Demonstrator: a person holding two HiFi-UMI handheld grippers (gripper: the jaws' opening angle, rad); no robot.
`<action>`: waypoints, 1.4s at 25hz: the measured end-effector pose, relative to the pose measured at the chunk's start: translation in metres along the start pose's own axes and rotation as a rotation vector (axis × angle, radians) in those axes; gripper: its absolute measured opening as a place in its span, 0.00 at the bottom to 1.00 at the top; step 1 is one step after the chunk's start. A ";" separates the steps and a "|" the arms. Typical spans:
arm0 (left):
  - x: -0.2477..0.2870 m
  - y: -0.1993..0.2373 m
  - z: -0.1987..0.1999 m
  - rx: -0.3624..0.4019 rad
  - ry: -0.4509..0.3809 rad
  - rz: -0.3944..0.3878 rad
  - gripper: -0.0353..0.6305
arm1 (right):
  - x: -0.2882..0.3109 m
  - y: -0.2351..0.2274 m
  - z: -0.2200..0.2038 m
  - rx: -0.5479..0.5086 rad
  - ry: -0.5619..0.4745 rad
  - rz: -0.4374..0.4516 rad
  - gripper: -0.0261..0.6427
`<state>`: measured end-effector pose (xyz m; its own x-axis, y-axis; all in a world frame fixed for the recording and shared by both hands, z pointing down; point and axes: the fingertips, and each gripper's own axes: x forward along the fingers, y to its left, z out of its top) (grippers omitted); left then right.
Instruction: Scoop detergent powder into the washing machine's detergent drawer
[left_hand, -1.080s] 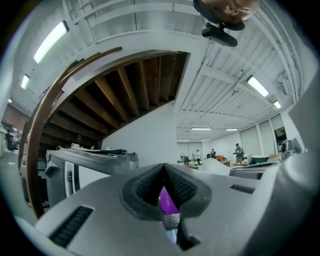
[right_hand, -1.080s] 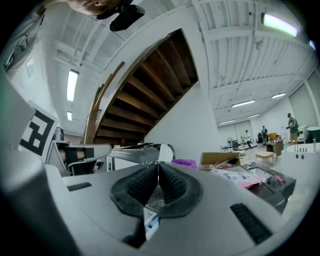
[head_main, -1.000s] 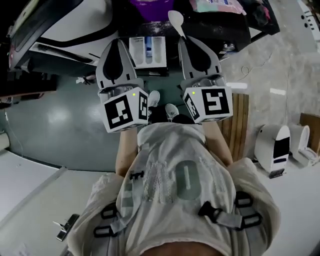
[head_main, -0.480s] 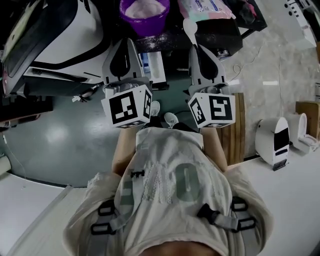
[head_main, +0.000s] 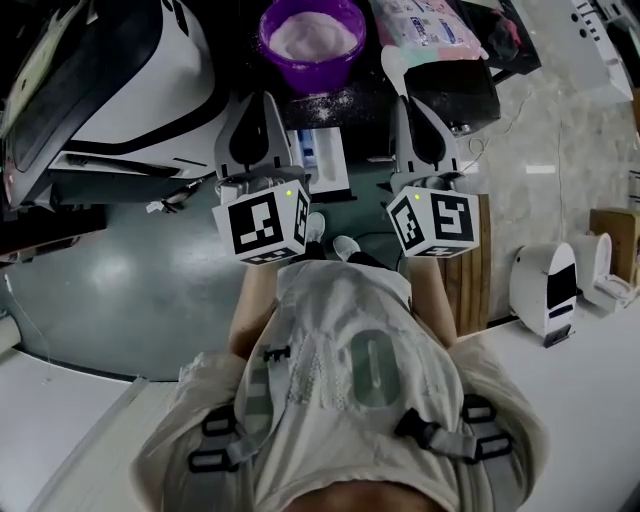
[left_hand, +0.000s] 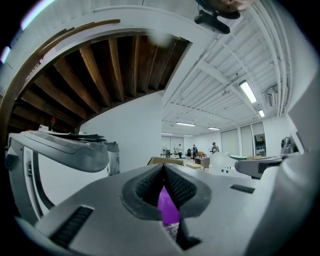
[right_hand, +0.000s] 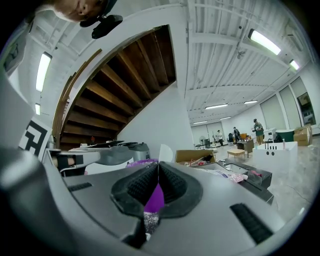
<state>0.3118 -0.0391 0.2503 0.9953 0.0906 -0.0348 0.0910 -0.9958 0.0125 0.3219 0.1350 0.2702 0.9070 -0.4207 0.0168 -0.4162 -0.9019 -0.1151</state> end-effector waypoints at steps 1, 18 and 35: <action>0.005 0.003 -0.001 0.000 0.001 -0.002 0.08 | 0.006 -0.001 0.002 -0.001 0.000 0.000 0.06; 0.075 0.053 0.050 0.027 0.002 0.021 0.08 | 0.115 0.022 0.051 -0.059 0.169 0.176 0.06; 0.064 0.077 0.029 -0.006 0.045 0.085 0.08 | 0.146 0.032 -0.030 -0.222 0.849 0.441 0.06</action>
<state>0.3819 -0.1107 0.2203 0.9999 0.0070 0.0117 0.0068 -0.9998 0.0198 0.4396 0.0417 0.2987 0.3561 -0.5759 0.7359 -0.7878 -0.6085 -0.0950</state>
